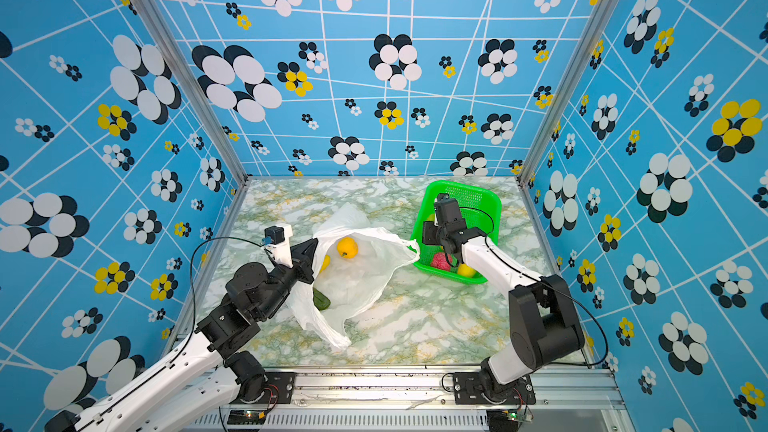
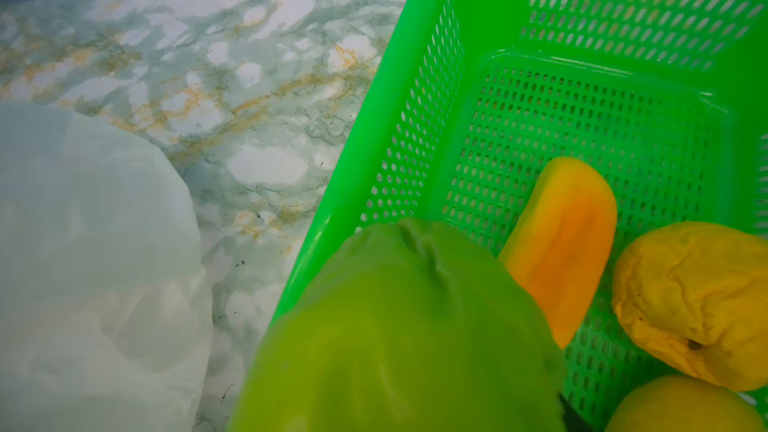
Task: Untie the knot of the plastic bag and take out the fruit
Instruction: 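Lower the green fruit into the basket with the right gripper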
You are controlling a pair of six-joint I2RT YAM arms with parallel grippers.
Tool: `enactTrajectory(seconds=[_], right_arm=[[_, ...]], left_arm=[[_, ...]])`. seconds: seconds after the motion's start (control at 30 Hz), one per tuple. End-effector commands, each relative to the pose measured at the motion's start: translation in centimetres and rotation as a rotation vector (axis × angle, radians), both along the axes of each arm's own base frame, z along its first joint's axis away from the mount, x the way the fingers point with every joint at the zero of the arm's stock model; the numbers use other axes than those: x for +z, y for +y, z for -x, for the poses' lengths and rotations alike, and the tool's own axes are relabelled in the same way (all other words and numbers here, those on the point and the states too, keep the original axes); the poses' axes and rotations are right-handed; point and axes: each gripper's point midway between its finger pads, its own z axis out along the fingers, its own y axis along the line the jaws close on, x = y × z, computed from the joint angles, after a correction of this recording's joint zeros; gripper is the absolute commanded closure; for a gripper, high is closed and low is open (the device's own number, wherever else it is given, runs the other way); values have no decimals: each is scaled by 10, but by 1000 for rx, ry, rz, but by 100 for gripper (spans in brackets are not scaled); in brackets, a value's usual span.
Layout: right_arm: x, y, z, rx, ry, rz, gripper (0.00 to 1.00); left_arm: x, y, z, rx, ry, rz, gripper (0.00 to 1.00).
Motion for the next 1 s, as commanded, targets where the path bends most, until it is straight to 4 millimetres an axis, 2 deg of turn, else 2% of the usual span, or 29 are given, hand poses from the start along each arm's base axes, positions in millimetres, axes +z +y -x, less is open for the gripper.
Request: enactTrajectory(seconds=[0.0, 0.2, 0.3, 0.4, 0.53, 0.73, 0.83, 0.97], right_arm=[[-13, 6, -3, 19, 78, -23, 55], [-45, 9, -8, 19, 213, -55, 51], [-50, 6, -9, 3, 218, -45, 43], [-43, 2, -8, -11, 192, -43, 30], [-25, -2, -5, -25, 127, -52, 20], [6, -16, 2, -64, 22, -36, 20], [37, -21, 11, -77, -84, -68, 24], [80, -32, 31, -117, -241, -137, 24]], left_arm=[[-3, 2, 1, 2, 3, 11, 100], [-2, 3, 1, 4, 0, 15, 100], [-3, 2, 1, 1, 3, 15, 100], [-3, 3, 0, 6, 3, 14, 100], [-3, 2, 1, 1, 6, 14, 100], [-3, 2, 1, 1, 8, 15, 100], [-3, 3, 0, 9, 5, 16, 100], [-3, 3, 0, 7, 4, 15, 100]])
